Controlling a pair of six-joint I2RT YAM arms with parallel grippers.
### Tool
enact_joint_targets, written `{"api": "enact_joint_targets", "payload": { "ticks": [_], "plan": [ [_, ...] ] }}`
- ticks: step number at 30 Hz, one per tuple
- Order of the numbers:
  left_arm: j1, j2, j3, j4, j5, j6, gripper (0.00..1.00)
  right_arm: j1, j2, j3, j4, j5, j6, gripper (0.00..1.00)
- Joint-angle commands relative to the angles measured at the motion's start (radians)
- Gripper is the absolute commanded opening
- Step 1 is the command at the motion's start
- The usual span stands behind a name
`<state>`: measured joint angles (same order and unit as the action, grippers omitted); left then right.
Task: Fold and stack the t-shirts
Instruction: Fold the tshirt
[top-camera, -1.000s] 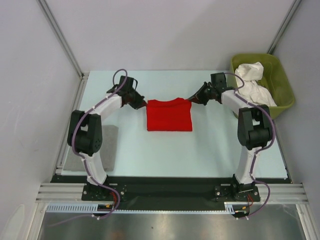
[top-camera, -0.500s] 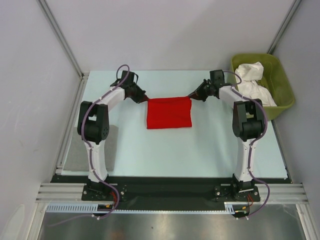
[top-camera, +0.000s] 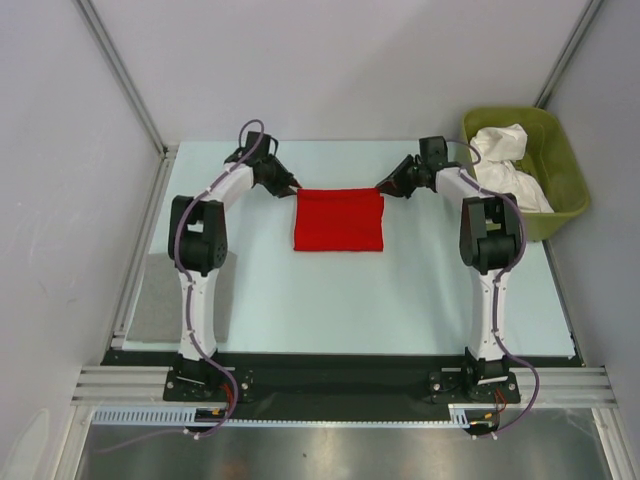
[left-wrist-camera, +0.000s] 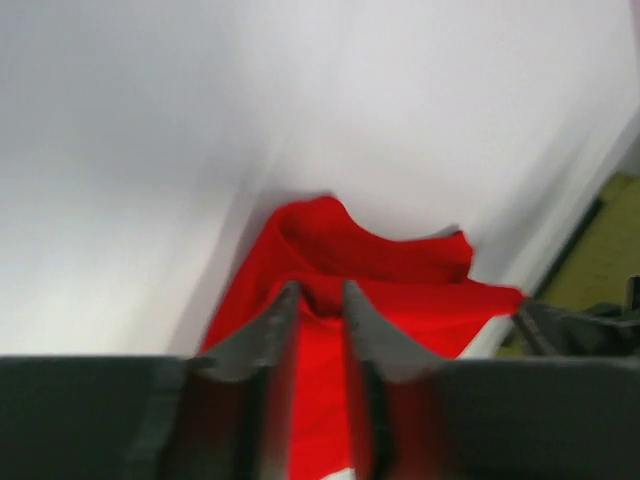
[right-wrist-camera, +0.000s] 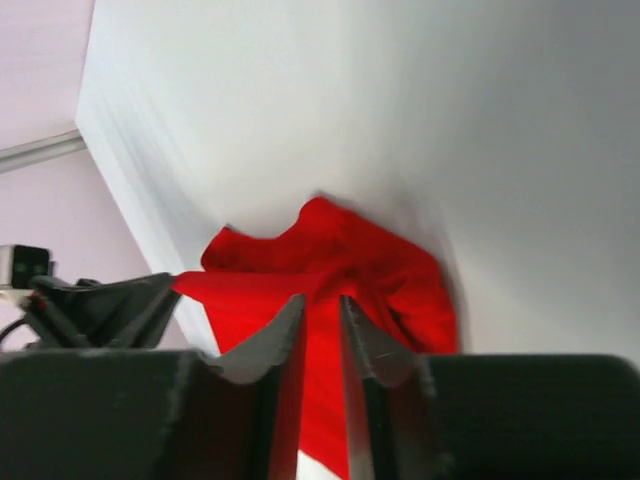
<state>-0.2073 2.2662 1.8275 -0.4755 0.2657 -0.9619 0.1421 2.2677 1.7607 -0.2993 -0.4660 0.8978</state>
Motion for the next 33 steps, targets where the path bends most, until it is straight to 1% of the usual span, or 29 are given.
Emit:
{"api": "enact_joint_targets", "payload": {
  "ticks": [1,4,5,6,7,8,9,10,11,12,13,14,16,17,18,19,20,22,23,25,28,29,30,31,32,33],
  "plan": [
    [0.016,0.012,0.174,-0.107,-0.079,0.158,0.35,-0.035,0.033,0.100,-0.006,0.015,-0.039,0.26],
    [0.009,-0.060,0.188,-0.140,-0.182,0.302,0.42,-0.070,0.033,0.150,-0.064,0.012,-0.105,0.34],
    [0.006,-0.121,0.161,-0.140,-0.193,0.331,0.48,-0.073,0.027,0.189,-0.120,0.030,-0.172,0.40],
    [0.006,-0.150,0.142,-0.138,-0.195,0.375,0.54,-0.076,0.020,0.201,-0.144,0.035,-0.209,0.43],
    [0.003,-0.177,0.095,-0.135,-0.181,0.394,0.59,-0.073,0.007,0.207,-0.159,0.032,-0.239,0.45],
    [-0.009,-0.206,0.069,-0.130,-0.162,0.408,0.59,-0.069,-0.019,0.203,-0.167,0.011,-0.264,0.49],
    [-0.017,-0.256,0.037,-0.121,-0.139,0.426,0.59,-0.061,-0.034,0.165,-0.153,-0.014,-0.275,0.51],
    [-0.027,-0.285,-0.047,-0.067,-0.111,0.433,0.58,-0.044,-0.048,0.133,-0.117,-0.049,-0.260,0.51],
    [-0.049,-0.312,-0.094,-0.033,-0.053,0.427,0.57,-0.032,-0.077,0.099,-0.039,-0.097,-0.243,0.52],
    [-0.061,-0.354,-0.141,0.006,-0.021,0.414,0.56,-0.020,-0.089,0.020,0.007,-0.108,-0.199,0.52],
    [-0.072,-0.370,-0.190,0.111,0.024,0.398,0.55,-0.006,-0.097,-0.012,0.064,-0.121,-0.176,0.52],
    [-0.081,-0.379,-0.280,0.164,0.088,0.379,0.52,0.016,-0.102,-0.041,0.157,-0.140,-0.154,0.51],
    [-0.109,-0.378,-0.339,0.280,0.145,0.327,0.49,0.037,-0.088,-0.088,0.245,-0.164,-0.090,0.49],
    [-0.116,-0.363,-0.365,0.313,0.176,0.310,0.48,0.045,-0.077,-0.098,0.287,-0.189,-0.064,0.47],
    [-0.122,-0.347,-0.367,0.342,0.231,0.280,0.47,0.057,-0.044,-0.102,0.372,-0.198,-0.045,0.44],
    [-0.124,-0.297,-0.360,0.365,0.243,0.272,0.47,0.059,-0.024,-0.102,0.405,-0.212,-0.005,0.42],
    [-0.122,-0.268,-0.318,0.365,0.250,0.266,0.47,0.059,-0.004,-0.102,0.472,-0.224,0.012,0.37],
    [-0.116,-0.194,-0.258,0.367,0.270,0.262,0.46,0.050,0.062,-0.106,0.529,-0.226,0.051,0.31],
    [-0.104,-0.122,-0.200,0.371,0.273,0.244,0.46,0.044,0.090,-0.113,0.619,-0.236,0.117,0.25],
    [-0.087,-0.044,-0.145,0.409,0.294,0.204,0.46,0.025,0.159,-0.101,0.657,-0.235,0.162,0.22],
    [-0.054,0.087,-0.048,0.431,0.259,0.170,0.48,-0.005,0.228,-0.043,0.612,-0.218,0.156,0.21],
    [-0.041,0.129,0.029,0.413,0.253,0.172,0.48,-0.015,0.240,-0.032,0.589,-0.209,0.159,0.21],
    [-0.034,0.210,0.082,0.390,0.262,0.167,0.49,-0.024,0.256,-0.006,0.577,-0.209,0.164,0.22],
    [-0.029,0.254,0.192,0.336,0.292,0.166,0.49,-0.038,0.266,0.015,0.560,-0.210,0.159,0.22],
    [-0.020,0.272,0.206,0.327,0.290,0.172,0.49,-0.044,0.288,0.037,0.518,-0.223,0.153,0.22],
    [-0.015,0.247,0.201,0.325,0.280,0.178,0.50,-0.050,0.296,0.089,0.493,-0.232,0.132,0.22]
  ]
}}
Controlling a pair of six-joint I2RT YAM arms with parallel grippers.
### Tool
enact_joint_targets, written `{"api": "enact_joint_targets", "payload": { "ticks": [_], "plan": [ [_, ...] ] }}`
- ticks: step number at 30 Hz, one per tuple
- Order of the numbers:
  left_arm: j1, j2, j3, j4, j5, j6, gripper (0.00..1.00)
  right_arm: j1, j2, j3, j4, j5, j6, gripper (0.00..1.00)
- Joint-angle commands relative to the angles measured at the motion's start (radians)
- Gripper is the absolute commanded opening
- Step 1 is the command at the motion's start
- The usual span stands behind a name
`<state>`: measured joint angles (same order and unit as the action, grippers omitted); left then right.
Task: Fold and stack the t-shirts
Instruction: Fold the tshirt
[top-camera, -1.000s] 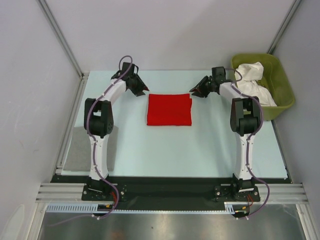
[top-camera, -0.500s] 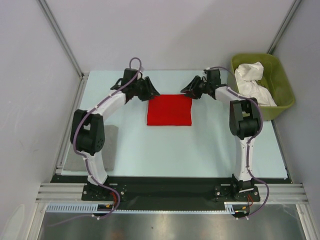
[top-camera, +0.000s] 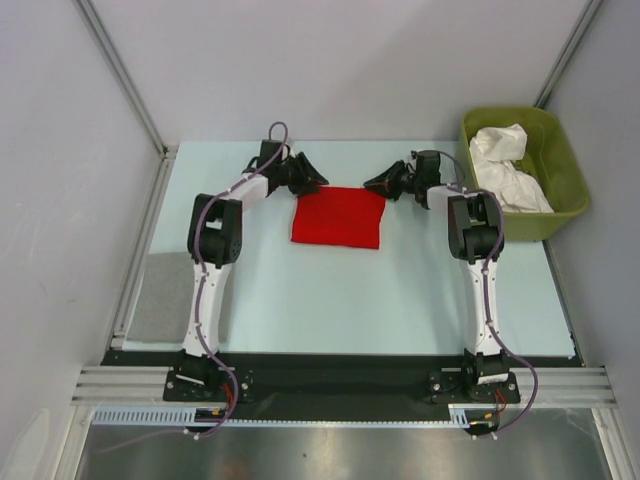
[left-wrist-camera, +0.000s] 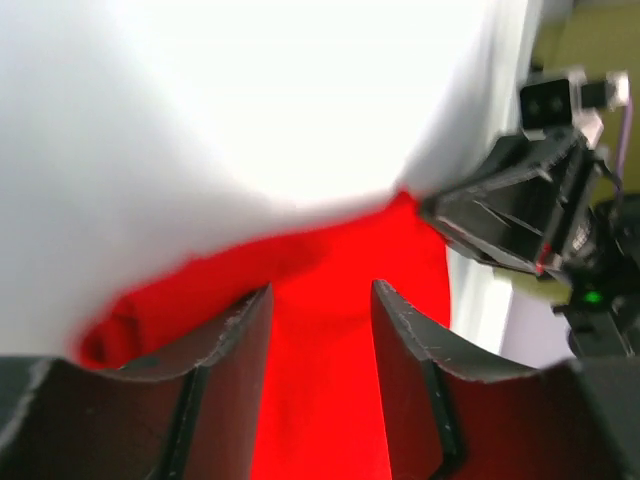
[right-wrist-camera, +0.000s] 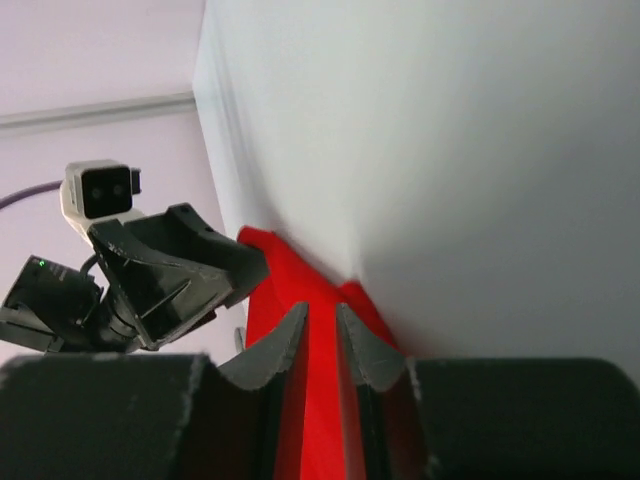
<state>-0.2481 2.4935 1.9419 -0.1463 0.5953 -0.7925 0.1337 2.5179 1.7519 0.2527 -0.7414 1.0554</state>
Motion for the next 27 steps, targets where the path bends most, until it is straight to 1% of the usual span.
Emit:
{"api": "enact_joint_targets", "payload": {
  "ticks": [1,2,3,4,6,7,8,9,10,12,13,15,16,17,18,19,20,21,22,23,24,25,27],
  "plan": [
    [0.029,-0.005,0.063,-0.016,-0.060,0.024,0.52,-0.051,0.051,0.125,-0.093,0.034,-0.046,0.22],
    [0.032,-0.033,0.057,-0.030,-0.072,0.060,0.53,-0.055,0.047,0.158,-0.171,0.024,-0.067,0.22],
    [0.030,-0.097,0.049,-0.068,-0.080,0.108,0.54,-0.065,0.041,0.205,-0.246,0.016,-0.118,0.23],
    [0.030,-0.126,0.045,-0.094,-0.080,0.108,0.54,-0.071,0.030,0.228,-0.286,0.008,-0.132,0.24],
    [0.027,-0.207,0.014,-0.139,-0.100,0.154,0.56,-0.080,-0.013,0.264,-0.352,-0.001,-0.162,0.25],
    [0.027,-0.288,-0.042,-0.136,-0.097,0.154,0.56,-0.083,-0.034,0.290,-0.404,-0.004,-0.190,0.26],
    [0.020,-0.326,-0.072,-0.128,-0.086,0.154,0.56,-0.082,-0.057,0.288,-0.414,-0.003,-0.198,0.26],
    [0.014,-0.359,-0.104,-0.110,-0.084,0.153,0.56,-0.077,-0.115,0.284,-0.423,-0.004,-0.207,0.27],
    [0.006,-0.417,-0.157,-0.107,-0.081,0.153,0.56,-0.068,-0.138,0.281,-0.459,-0.004,-0.240,0.29],
    [-0.031,-0.462,-0.207,-0.092,-0.080,0.156,0.56,-0.028,-0.206,0.262,-0.496,-0.004,-0.274,0.31],
    [-0.060,-0.487,-0.257,-0.088,-0.081,0.159,0.55,-0.014,-0.232,0.211,-0.503,-0.006,-0.296,0.34],
    [-0.080,-0.496,-0.319,-0.059,-0.068,0.154,0.55,0.035,-0.305,0.117,-0.460,-0.007,-0.273,0.34],
    [-0.086,-0.496,-0.386,-0.046,-0.063,0.139,0.53,0.049,-0.327,0.041,-0.352,-0.024,-0.250,0.34],
    [-0.085,-0.499,-0.426,-0.029,-0.058,0.130,0.52,0.067,-0.346,-0.089,-0.292,-0.032,-0.195,0.34],
    [-0.083,-0.501,-0.466,0.015,-0.057,0.125,0.51,0.096,-0.364,-0.151,-0.264,-0.035,-0.184,0.34],
    [-0.080,-0.502,-0.536,0.036,-0.061,0.137,0.51,0.112,-0.379,-0.199,-0.189,-0.047,-0.179,0.34],
    [-0.073,-0.490,-0.558,0.053,-0.061,0.150,0.51,0.121,-0.386,-0.298,-0.152,-0.059,-0.161,0.34],
    [-0.068,-0.473,-0.573,0.059,-0.061,0.166,0.51,0.129,-0.389,-0.345,-0.115,-0.068,-0.149,0.34],
    [-0.054,-0.455,-0.580,0.051,-0.055,0.208,0.51,0.133,-0.390,-0.386,-0.043,-0.084,-0.143,0.34],
    [-0.045,-0.435,-0.577,0.036,-0.054,0.223,0.51,0.130,-0.387,-0.450,-0.023,-0.091,-0.158,0.33],
    [-0.036,-0.397,-0.575,0.018,-0.051,0.237,0.51,0.124,-0.381,-0.465,-0.026,-0.096,-0.178,0.33],
    [-0.016,-0.378,-0.566,0.004,-0.054,0.268,0.50,0.109,-0.377,-0.480,-0.070,-0.101,-0.201,0.32],
    [0.004,-0.352,-0.557,-0.036,-0.058,0.295,0.50,0.087,-0.375,-0.521,-0.096,-0.102,-0.268,0.31]
  ]
}}
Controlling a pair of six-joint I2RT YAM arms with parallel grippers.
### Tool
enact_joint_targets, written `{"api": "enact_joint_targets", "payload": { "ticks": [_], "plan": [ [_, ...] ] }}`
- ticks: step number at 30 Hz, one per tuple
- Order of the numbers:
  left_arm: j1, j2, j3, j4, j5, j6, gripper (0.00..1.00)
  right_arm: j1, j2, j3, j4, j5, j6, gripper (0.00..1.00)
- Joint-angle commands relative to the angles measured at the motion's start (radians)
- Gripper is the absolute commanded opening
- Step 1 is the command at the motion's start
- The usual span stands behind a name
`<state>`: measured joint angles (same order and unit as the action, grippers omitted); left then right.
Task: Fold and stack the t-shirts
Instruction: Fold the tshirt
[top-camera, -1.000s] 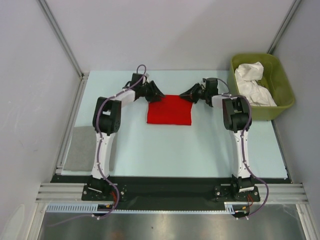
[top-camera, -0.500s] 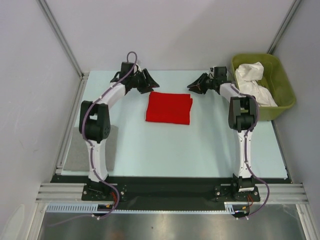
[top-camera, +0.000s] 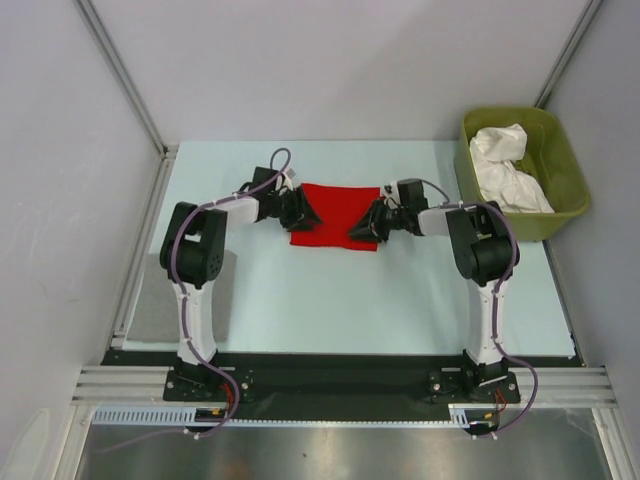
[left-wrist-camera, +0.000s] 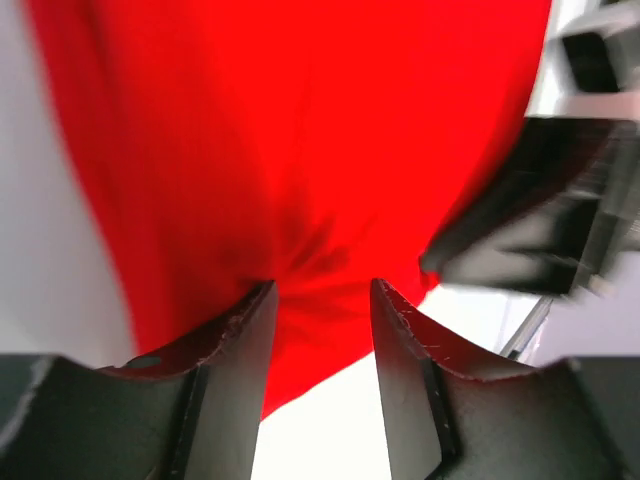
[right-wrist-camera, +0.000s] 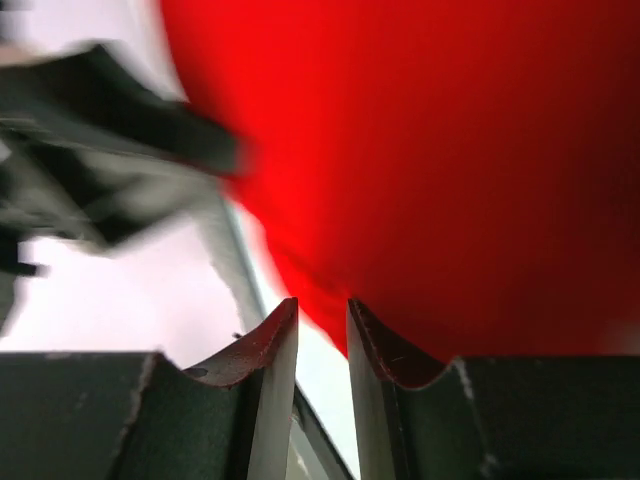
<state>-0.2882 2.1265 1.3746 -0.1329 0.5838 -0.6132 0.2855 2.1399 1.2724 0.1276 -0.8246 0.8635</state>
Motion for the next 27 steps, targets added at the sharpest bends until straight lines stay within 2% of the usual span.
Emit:
{"api": "enact_joint_targets", "payload": {
  "ticks": [1,6,7,11,15,18,19,23,27],
  "plan": [
    [0.059,0.016,0.017,-0.057,-0.047,0.141,0.50,-0.092,0.000,-0.054,0.000,-0.013,-0.102,0.31],
    [0.070,-0.086,0.026,-0.129,-0.041,0.196,0.51,-0.167,-0.086,-0.077,-0.114,-0.005,-0.196,0.31],
    [0.070,-0.144,0.023,-0.131,-0.035,0.191,0.51,-0.170,-0.113,-0.053,-0.181,-0.001,-0.224,0.31],
    [0.052,-0.264,0.021,-0.103,-0.006,0.129,0.52,-0.135,-0.195,0.025,-0.238,-0.008,-0.210,0.31],
    [0.005,-0.261,0.015,-0.057,-0.010,0.073,0.52,-0.024,-0.155,0.096,-0.137,-0.008,-0.098,0.31],
    [0.000,-0.218,-0.028,-0.021,-0.022,0.038,0.52,0.035,-0.055,0.131,-0.025,-0.015,0.006,0.31],
    [0.006,-0.206,-0.066,-0.007,-0.036,0.035,0.52,0.058,-0.008,0.122,0.059,-0.007,0.032,0.31],
    [0.027,-0.087,-0.092,-0.011,-0.038,0.073,0.50,0.066,0.083,0.047,0.219,-0.016,0.130,0.31],
    [0.041,-0.051,-0.098,-0.059,-0.096,0.145,0.50,0.015,0.089,-0.042,0.181,-0.034,0.048,0.31]
  ]
}}
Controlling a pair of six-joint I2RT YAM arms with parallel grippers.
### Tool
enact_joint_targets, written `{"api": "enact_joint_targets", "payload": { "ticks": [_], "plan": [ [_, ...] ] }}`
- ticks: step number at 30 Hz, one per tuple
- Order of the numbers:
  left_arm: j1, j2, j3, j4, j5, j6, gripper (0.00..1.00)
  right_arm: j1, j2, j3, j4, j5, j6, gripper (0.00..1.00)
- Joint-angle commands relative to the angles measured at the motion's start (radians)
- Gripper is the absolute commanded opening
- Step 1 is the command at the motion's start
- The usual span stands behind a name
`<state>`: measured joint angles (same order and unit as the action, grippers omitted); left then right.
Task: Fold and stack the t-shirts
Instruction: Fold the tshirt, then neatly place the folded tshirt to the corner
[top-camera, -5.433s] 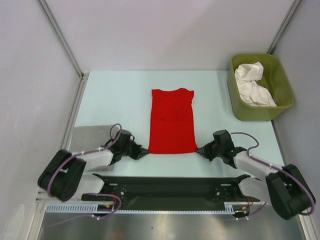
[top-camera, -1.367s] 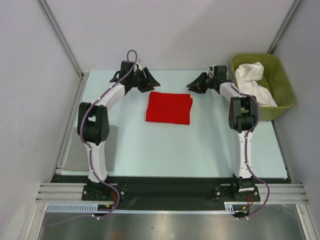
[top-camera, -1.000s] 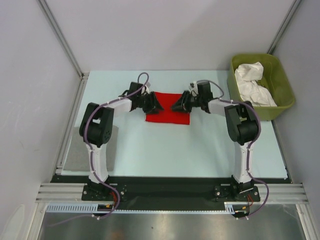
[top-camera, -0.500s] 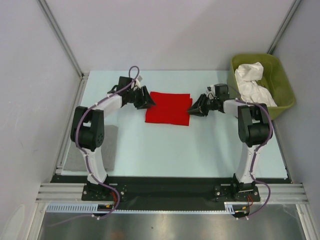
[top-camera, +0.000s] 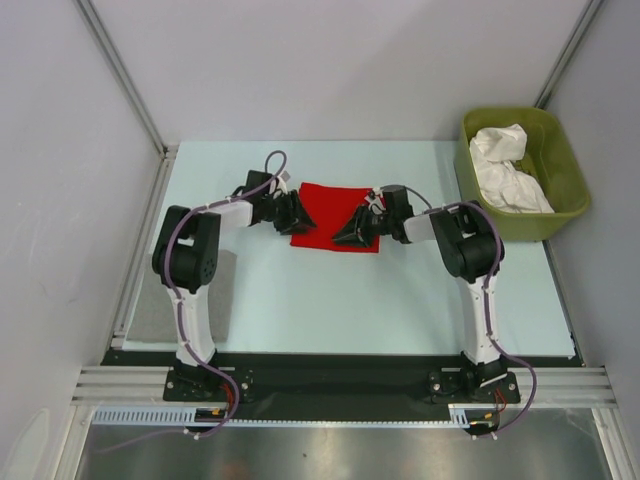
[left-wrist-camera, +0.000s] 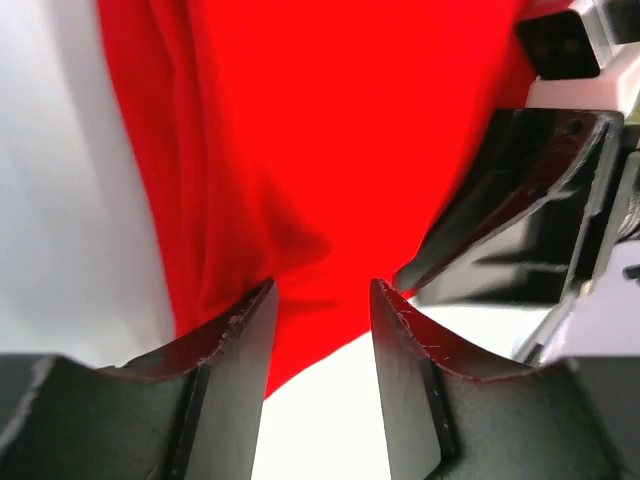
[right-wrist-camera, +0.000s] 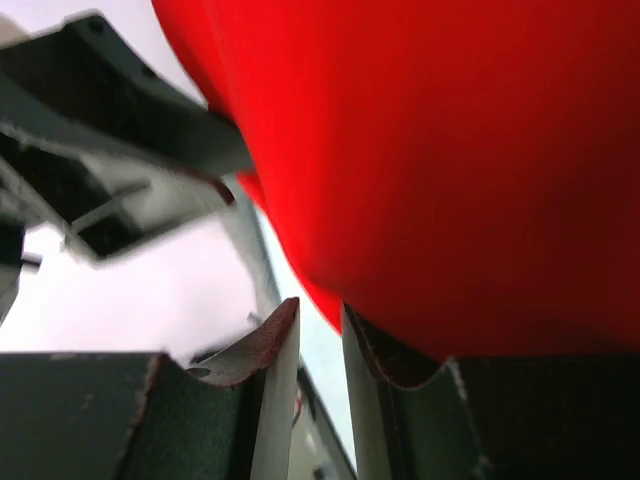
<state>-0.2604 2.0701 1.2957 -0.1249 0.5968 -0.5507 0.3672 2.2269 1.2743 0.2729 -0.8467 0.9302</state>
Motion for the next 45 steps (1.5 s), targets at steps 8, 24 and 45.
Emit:
{"api": "enact_joint_targets", "payload": {
  "ticks": [8,24,45],
  "plan": [
    [0.021,-0.181,-0.107,-0.130,-0.132,0.123,0.50,-0.272,-0.196,-0.096,-0.458,0.069,-0.460,0.34],
    [0.049,-0.772,-0.268,-0.338,-0.486,-0.184,0.57,0.136,-0.552,0.060,-0.714,0.844,-0.812,0.69],
    [0.208,-0.978,-0.294,-0.579,-0.574,-0.417,0.67,0.556,-0.099,0.252,-0.546,1.150,-1.686,0.56]
  ]
}}
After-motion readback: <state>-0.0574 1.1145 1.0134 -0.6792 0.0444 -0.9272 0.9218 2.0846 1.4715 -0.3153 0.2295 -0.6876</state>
